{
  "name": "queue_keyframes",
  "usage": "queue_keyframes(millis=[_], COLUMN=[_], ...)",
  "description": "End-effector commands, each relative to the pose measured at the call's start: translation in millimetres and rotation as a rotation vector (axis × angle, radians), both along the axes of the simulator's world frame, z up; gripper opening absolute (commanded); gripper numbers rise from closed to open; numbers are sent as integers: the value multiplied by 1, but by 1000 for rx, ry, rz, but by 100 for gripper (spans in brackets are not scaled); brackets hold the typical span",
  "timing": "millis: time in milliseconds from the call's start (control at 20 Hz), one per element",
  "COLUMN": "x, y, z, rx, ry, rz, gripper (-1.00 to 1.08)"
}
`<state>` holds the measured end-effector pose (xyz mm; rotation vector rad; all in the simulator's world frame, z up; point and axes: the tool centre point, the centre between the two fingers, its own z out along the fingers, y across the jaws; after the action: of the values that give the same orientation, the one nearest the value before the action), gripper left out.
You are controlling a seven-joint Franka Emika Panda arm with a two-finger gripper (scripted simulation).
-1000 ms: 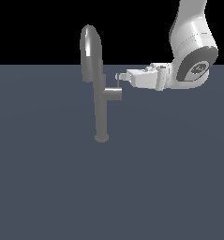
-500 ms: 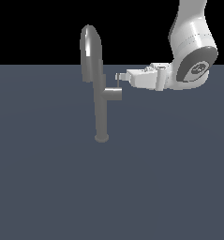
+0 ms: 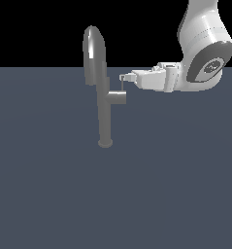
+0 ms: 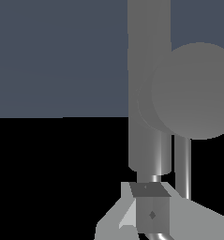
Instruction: Turn on the faucet by rotating a designated handle.
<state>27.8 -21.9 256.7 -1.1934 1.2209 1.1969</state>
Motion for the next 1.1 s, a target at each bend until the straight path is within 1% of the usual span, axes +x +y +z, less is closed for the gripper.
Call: queue_keyframes(millis=[0, 50, 600, 650, 700, 1050], x=[-4, -1, -36, -36, -29, -55], y=[0, 0, 1, 1, 1, 1], z=[2, 0, 1, 1, 3, -10], rx=[0, -1, 0, 0, -4, -1], ry=[0, 0, 0, 0, -10, -3], rz=[0, -2, 0, 0, -6, -2], gripper=[-100, -100, -100, -100, -100, -100])
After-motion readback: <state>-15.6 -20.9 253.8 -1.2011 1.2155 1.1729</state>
